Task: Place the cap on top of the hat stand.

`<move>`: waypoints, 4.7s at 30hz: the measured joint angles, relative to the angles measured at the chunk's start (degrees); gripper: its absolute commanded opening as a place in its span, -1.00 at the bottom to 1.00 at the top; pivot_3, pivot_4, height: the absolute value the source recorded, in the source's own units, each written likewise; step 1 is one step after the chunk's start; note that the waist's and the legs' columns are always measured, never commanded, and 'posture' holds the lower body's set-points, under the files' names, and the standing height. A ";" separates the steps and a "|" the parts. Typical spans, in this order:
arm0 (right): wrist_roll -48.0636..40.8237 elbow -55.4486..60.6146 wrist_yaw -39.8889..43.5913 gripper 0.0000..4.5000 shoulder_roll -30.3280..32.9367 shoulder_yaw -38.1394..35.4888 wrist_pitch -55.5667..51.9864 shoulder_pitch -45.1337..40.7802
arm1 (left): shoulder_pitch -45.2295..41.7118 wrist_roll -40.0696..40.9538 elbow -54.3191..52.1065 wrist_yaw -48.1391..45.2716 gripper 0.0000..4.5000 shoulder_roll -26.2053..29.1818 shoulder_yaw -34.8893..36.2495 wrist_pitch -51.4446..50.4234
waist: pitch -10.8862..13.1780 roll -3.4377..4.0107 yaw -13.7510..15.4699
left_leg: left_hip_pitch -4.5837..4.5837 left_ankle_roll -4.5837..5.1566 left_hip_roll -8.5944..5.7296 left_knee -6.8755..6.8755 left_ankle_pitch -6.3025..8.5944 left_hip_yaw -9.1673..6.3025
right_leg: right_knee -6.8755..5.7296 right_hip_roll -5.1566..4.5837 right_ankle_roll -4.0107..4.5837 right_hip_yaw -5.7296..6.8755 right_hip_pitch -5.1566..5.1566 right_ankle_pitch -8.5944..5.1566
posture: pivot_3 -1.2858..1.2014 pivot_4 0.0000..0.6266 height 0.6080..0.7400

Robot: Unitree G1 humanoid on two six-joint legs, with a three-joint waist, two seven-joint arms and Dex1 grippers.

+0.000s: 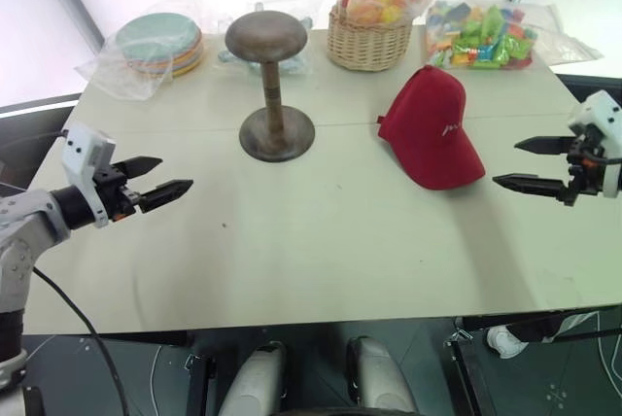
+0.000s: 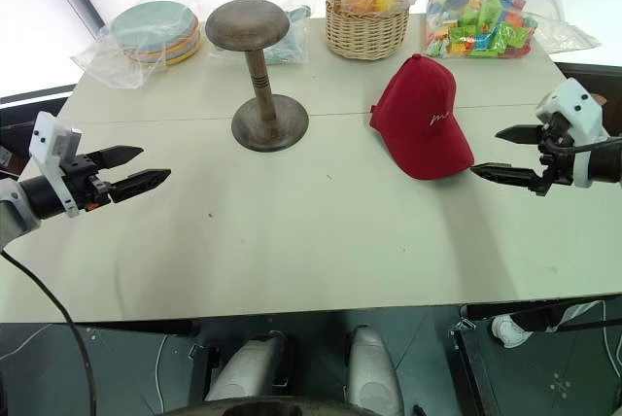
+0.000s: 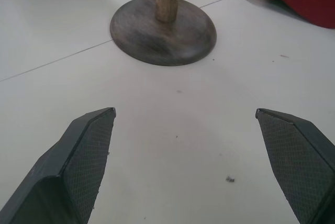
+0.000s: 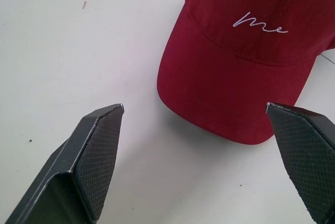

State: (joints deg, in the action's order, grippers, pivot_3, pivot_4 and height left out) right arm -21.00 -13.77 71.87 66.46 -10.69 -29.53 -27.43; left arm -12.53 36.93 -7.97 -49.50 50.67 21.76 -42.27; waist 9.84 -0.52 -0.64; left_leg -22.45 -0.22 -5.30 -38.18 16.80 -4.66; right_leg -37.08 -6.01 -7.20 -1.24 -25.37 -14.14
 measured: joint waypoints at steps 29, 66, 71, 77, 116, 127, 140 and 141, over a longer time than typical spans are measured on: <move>-0.03 0.00 -0.73 0.98 -0.33 0.01 0.07 -0.19 | -0.64 0.42 0.05 -0.04 1.00 -0.05 0.00 0.00 | 0.00 0.00 -0.01 | 0.00 0.00 0.00 0.00 0.00 0.00 | 0.00 0.00 0.00 0.00 0.00 0.00 | 0.03 -0.52 1.00; 73.33 -38.78 -69.91 0.98 2.35 33.00 88.74 -20.86 | -15.40 10.35 -1.76 -10.08 1.00 -3.21 -11.45 -6.11 | 0.03 0.08 -1.02 | 0.05 -0.08 -0.03 0.09 -0.05 0.19 | -0.08 0.18 0.01 -0.16 -0.16 -0.01 | 0.03 -0.52 1.00; 88.30 -41.85 -89.30 0.98 2.00 42.69 91.41 -25.59 | -12.34 10.67 -3.68 -7.43 1.00 -4.17 -10.59 -6.24 | 0.04 0.08 -1.20 | 0.05 -0.11 -0.05 0.08 -0.06 0.18 | -0.09 0.18 0.01 -0.20 -0.14 -0.01 | 0.03 -0.52 1.00; 97.26 -46.37 -100.87 0.98 1.61 51.03 94.87 -31.57 | -9.94 11.63 -6.32 -5.20 1.00 -3.69 -7.99 -6.48 | 0.04 0.08 -1.78 | 0.06 -0.12 -0.03 0.12 -0.07 0.17 | -0.07 0.20 0.01 -0.20 -0.12 -0.01 | 0.03 -0.52 1.00; 70.41 -47.03 -87.50 -0.98 -16.94 39.78 73.17 -33.96 | -7.02 14.32 -7.52 2.05 1.00 1.45 2.09 -7.39 | 0.02 0.05 -2.00 | 0.13 -0.19 0.07 0.08 -0.12 0.09 | -0.07 0.34 0.04 -0.25 0.00 0.00 | 0.03 -0.52 1.00; 55.64 -1.57 -65.39 -0.98 -30.50 24.57 45.05 -40.60 | -19.38 8.40 5.46 -4.32 1.00 5.22 -2.84 -1.82 | -0.06 -0.07 -1.75 | 0.08 -0.18 0.04 0.05 -0.11 -0.08 | -0.09 0.33 0.03 -0.13 0.01 0.01 | 0.03 -0.52 1.00; 59.56 -3.89 -59.66 -0.98 -46.19 34.36 42.58 -43.51 | -15.76 7.58 4.09 -4.07 1.00 5.43 1.09 -1.64 | -0.05 -0.09 -3.13 | 0.01 -0.19 0.04 0.10 -0.11 -0.16 | -0.12 0.33 0.04 -0.10 -0.13 0.01 | 0.03 -0.52 1.00; 60.29 -4.67 -60.44 -0.98 -46.81 34.91 43.14 -43.75 | -15.15 7.63 3.51 -3.66 1.00 5.41 1.79 -2.00 | -0.05 -0.09 -3.23 | 0.01 -0.19 0.04 0.10 -0.11 -0.16 | -0.13 0.33 0.04 -0.10 -0.12 0.02 | 0.03 -0.52 1.00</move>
State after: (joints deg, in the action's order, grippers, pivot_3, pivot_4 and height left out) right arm 39.29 -18.44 11.44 19.65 24.22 13.61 -71.18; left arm -27.68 44.56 -4.47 -53.15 56.09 23.55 -44.27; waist 9.80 -0.61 -3.87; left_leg -22.44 -0.41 -5.26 -38.08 16.69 -4.82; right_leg -37.21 -5.68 -7.16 -1.34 -25.50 -14.12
